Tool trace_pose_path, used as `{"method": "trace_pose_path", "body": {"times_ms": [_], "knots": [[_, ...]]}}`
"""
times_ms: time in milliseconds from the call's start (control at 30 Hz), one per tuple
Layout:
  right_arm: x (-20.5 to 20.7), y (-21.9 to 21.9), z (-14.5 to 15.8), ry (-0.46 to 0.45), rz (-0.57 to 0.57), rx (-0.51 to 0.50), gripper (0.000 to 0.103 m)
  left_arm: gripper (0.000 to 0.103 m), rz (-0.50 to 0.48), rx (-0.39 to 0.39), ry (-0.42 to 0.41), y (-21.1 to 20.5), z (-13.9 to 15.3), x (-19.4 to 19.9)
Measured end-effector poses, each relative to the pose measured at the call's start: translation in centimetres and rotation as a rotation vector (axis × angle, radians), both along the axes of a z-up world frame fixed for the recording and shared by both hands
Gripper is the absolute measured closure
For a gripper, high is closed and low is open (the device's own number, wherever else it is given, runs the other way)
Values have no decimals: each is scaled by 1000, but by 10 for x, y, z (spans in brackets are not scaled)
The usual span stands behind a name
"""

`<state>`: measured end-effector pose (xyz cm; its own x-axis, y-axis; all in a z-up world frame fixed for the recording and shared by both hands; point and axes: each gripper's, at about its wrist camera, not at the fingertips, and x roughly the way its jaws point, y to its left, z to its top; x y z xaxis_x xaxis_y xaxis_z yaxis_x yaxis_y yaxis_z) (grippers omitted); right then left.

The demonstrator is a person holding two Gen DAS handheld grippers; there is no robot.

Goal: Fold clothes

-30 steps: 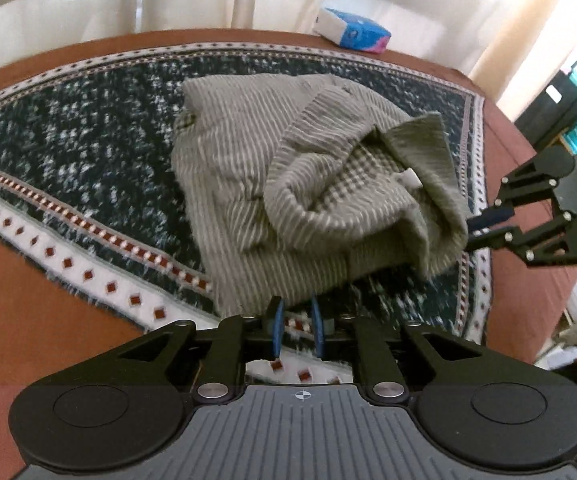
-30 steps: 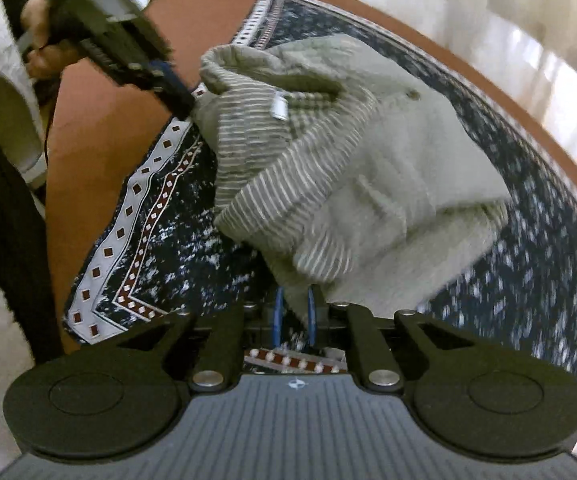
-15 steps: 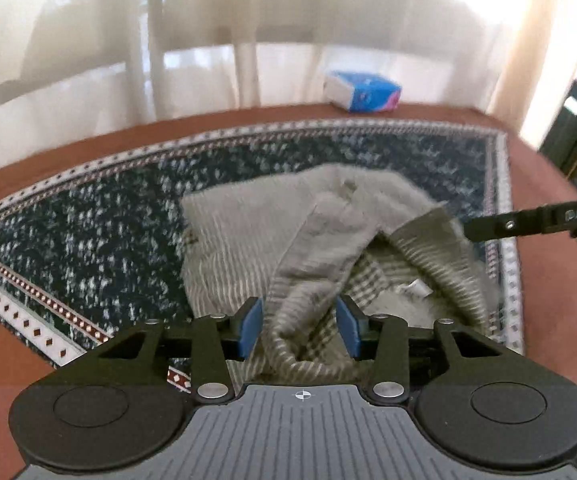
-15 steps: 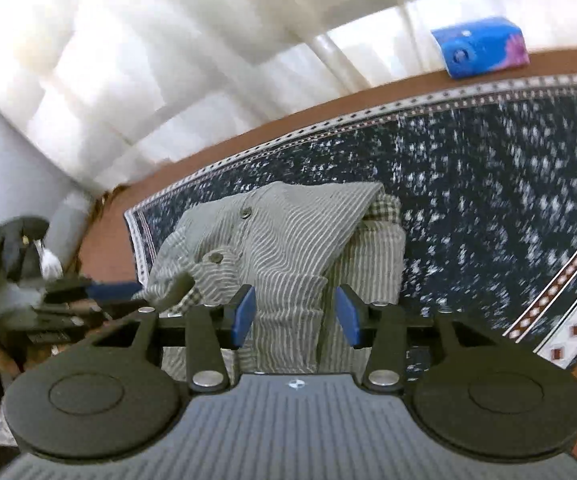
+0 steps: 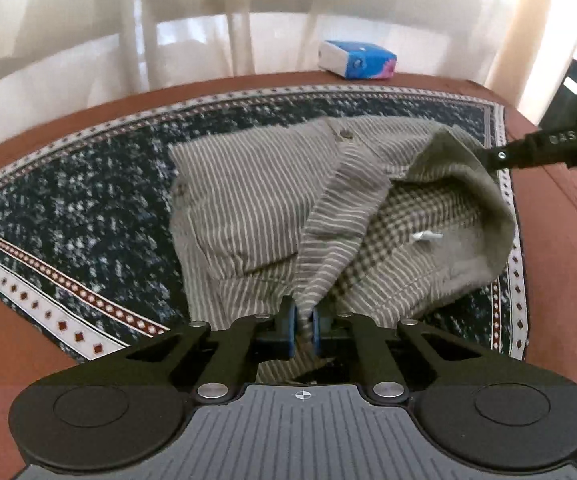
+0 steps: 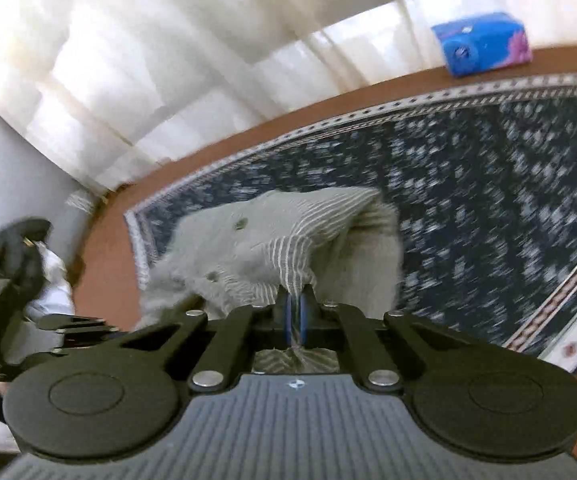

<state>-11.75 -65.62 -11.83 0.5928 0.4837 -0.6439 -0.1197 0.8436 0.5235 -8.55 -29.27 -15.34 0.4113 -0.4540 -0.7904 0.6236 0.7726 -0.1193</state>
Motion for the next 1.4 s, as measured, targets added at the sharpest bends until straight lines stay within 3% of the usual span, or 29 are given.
{"method": "trace_pose_path", "body": {"times_ms": [100, 133, 200, 233, 333, 400, 467, 667, 867, 1067, 1200, 1233, 1267, 1333, 1367, 1400], "knots": [[9, 6, -21, 54, 34, -62, 99, 97, 25, 5, 18, -5, -13, 4], [10, 11, -29, 67, 45, -77, 98, 86, 31, 3, 22, -6, -15, 5], [7, 15, -36, 65, 25, -76, 93, 79, 43, -1, 15, -3, -13, 3], [6, 16, -40, 64, 15, -75, 91, 70, 49, -4, 10, -1, -11, 2], [1, 11, -26, 31, -10, -69, 80, 57, 63, -7, -6, 8, -1, -1], [-10, 8, -9, -31, -35, -90, 67, 51, 67, 1, -40, 12, 11, -6], [-25, 10, 12, -110, -39, -121, 67, 50, 47, 4, -90, 12, 26, -9], [-41, 56, 44, -254, 160, -214, 67, 50, -113, -23, -234, -17, 62, -15], [-34, 102, 21, -257, 314, -419, 68, 50, -258, 71, -281, -55, 37, -12], [-28, 114, 5, -275, 360, -604, 69, 50, -250, 127, -262, -62, 14, 2], [-19, 115, -5, -263, 377, -628, 69, 51, -259, 146, -254, -64, 6, 6], [-17, 116, -8, -259, 383, -634, 70, 54, -268, 154, -258, -65, 5, 6], [-15, 117, -10, -256, 389, -641, 70, 71, -273, 163, -264, -65, 4, 6], [-11, 117, -14, -245, 396, -641, 71, 94, -268, 179, -275, -64, 3, 6], [-9, 116, -14, -238, 396, -633, 76, 98, -247, 166, -283, -61, 6, 7], [-9, 112, -10, -235, 383, -603, 91, 98, -220, 145, -293, -56, 11, 8]]}}
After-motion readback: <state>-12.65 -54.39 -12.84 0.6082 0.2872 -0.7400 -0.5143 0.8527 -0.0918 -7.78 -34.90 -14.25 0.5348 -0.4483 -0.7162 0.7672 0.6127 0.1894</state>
